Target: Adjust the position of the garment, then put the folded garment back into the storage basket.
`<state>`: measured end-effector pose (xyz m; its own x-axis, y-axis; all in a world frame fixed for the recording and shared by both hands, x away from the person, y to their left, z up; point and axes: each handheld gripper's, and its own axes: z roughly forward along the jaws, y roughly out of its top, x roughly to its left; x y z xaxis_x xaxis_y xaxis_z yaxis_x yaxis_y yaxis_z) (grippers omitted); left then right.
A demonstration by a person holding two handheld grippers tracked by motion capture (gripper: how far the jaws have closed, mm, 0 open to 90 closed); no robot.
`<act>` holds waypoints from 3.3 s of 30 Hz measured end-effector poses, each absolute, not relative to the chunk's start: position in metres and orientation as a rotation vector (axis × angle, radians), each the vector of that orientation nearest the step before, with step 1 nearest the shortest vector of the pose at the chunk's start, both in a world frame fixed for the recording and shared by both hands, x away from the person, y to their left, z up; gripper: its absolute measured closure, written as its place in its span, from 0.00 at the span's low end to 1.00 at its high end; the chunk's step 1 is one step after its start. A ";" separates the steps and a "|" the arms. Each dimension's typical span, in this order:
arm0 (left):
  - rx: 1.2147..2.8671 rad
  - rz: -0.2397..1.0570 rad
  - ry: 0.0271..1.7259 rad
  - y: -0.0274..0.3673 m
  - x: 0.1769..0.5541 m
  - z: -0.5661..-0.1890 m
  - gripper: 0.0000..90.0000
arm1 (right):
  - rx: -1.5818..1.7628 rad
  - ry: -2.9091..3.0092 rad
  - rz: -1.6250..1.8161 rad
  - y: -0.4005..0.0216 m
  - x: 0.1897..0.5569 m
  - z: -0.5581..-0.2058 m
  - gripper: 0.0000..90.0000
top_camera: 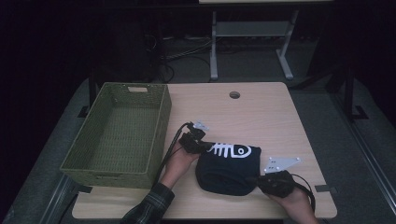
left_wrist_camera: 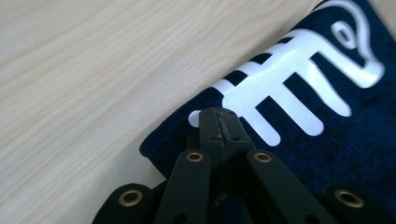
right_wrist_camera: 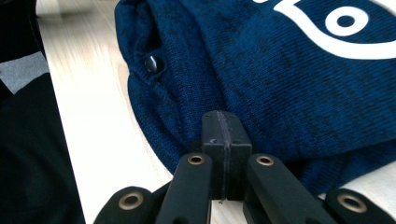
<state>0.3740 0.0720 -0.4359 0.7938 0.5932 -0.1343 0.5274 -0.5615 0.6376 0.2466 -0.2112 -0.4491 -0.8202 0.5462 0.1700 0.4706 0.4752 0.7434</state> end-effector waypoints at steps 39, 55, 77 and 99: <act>2.280 0.106 0.667 0.093 0.299 -0.410 1.00 | 1.008 2.376 1.201 -0.230 0.280 -0.444 1.00; 2.406 0.174 0.731 0.089 0.310 -0.440 1.00 | 1.069 2.459 1.105 -0.227 0.287 -0.469 1.00; 2.247 0.113 0.844 0.102 0.343 -0.419 0.36 | 1.246 2.284 1.021 -0.280 0.257 -0.472 0.23; 2.328 0.014 0.852 0.091 0.367 -0.457 0.21 | 1.297 2.246 0.980 -0.286 0.261 -0.482 0.15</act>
<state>0.3669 0.0909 -0.4574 0.7886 0.5809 -0.2019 0.5738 -0.5769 0.5814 0.2607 -0.2861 -0.4820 -0.5095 0.8601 0.0272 0.6048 0.3354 0.7223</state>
